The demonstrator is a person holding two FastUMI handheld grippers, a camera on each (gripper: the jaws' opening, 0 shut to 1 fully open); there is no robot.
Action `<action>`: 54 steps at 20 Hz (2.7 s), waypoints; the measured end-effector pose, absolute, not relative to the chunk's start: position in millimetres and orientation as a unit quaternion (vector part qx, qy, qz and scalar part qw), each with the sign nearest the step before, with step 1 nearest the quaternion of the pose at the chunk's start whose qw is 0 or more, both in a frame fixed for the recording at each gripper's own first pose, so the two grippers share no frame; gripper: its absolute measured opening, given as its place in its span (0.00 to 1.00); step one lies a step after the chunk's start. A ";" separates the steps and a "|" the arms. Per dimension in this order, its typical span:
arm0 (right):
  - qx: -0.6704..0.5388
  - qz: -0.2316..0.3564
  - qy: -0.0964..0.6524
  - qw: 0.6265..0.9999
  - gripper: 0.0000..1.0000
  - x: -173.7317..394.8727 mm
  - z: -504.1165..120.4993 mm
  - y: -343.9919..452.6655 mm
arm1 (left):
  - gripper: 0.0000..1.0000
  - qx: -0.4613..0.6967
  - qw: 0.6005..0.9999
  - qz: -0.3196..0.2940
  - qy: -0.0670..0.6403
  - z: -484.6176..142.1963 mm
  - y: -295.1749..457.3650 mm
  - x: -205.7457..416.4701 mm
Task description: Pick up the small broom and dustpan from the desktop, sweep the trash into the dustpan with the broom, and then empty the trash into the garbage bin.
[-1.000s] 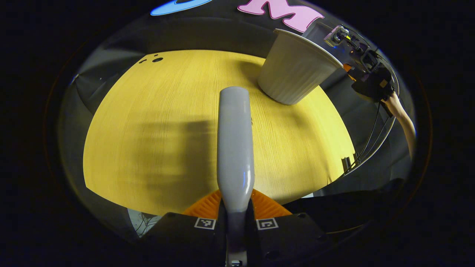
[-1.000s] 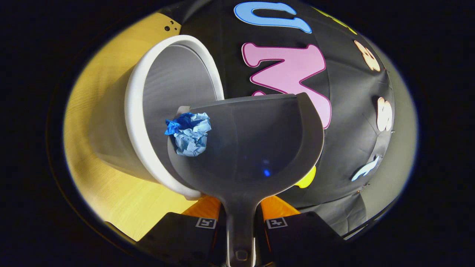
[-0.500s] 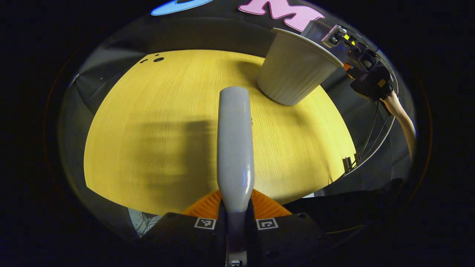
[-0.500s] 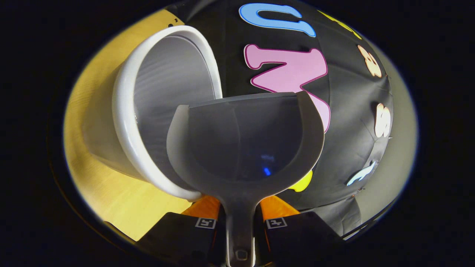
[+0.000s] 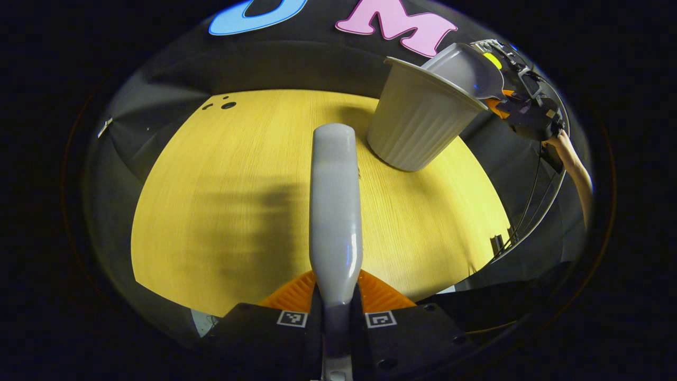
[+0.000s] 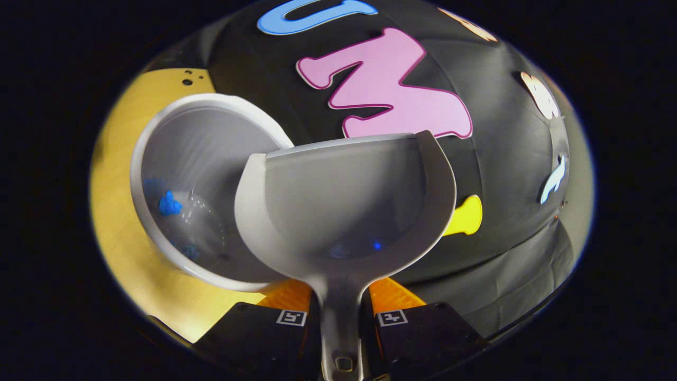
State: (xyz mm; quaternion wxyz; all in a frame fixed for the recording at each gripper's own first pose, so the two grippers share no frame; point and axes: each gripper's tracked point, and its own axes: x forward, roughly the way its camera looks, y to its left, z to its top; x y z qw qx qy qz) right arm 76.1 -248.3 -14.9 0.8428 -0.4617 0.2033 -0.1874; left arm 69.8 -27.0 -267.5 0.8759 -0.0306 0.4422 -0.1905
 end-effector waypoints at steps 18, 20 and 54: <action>-0.103 -0.001 0.217 0.971 0.33 11.2 42.0 -60.3 | 0.25 -0.050 0.904 -0.142 0.401 -245.1 29.9 61.7; -0.095 0.029 0.233 0.967 0.34 -0.2 24.2 -25.0 | 0.25 -0.043 0.904 -0.137 0.403 -251.3 40.8 59.5; 0.041 0.011 0.542 0.839 0.35 -101.4 -274.4 56.8 | 0.28 0.047 0.842 -0.073 0.532 -366.3 83.0 123.8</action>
